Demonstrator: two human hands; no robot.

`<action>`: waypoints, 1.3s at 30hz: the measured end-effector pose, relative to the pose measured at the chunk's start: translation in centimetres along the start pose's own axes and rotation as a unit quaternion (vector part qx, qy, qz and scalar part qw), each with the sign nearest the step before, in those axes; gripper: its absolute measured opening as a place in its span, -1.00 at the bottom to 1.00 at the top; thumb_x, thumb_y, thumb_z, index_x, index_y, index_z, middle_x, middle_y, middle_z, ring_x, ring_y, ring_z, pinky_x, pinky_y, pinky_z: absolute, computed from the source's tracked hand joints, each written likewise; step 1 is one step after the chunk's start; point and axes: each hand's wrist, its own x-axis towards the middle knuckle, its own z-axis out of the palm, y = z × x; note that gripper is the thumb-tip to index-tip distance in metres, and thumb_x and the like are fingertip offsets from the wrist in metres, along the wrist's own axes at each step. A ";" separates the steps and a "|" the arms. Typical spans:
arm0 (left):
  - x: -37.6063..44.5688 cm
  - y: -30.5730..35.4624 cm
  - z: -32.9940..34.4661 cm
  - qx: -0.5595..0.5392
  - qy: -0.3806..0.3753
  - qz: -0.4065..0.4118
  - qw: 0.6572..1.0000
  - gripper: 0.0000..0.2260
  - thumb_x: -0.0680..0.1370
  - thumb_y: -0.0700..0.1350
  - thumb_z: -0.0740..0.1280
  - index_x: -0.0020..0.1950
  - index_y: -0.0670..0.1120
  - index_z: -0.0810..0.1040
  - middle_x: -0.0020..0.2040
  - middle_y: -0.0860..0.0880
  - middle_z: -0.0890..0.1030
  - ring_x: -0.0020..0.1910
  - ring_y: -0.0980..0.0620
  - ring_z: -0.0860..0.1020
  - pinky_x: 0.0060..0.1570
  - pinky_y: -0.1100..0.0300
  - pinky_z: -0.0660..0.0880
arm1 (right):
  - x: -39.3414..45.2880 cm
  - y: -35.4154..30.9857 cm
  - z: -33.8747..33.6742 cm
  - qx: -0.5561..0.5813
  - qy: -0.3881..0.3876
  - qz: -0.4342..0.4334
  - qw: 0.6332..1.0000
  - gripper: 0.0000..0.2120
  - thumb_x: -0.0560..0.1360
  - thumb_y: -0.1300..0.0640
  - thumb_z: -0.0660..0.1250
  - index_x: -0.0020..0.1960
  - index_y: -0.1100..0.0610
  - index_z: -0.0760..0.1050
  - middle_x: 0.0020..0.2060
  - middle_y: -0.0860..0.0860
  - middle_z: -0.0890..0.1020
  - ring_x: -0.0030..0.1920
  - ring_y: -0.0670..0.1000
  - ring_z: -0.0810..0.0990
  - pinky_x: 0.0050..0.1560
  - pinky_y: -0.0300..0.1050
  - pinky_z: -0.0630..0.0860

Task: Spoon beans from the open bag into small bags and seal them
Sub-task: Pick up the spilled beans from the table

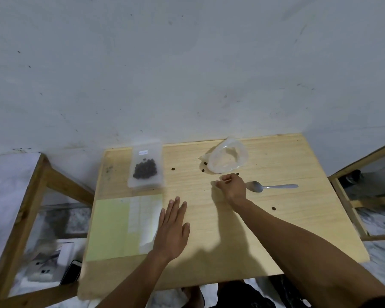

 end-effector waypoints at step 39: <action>1.0 0.7 -2.2 -0.002 -0.043 -0.004 0.999 -0.45 0.61 -0.08 0.09 0.59 0.00 0.03 0.61 0.00 -0.16 0.57 0.01 -0.24 0.54 0.10 -0.21 | -2.6 -3.0 3.5 0.103 -0.193 0.000 0.976 -0.92 0.53 0.22 0.37 -0.15 0.15 0.55 -0.37 -0.03 0.53 -0.36 -0.06 0.44 -0.35 -0.24 0.39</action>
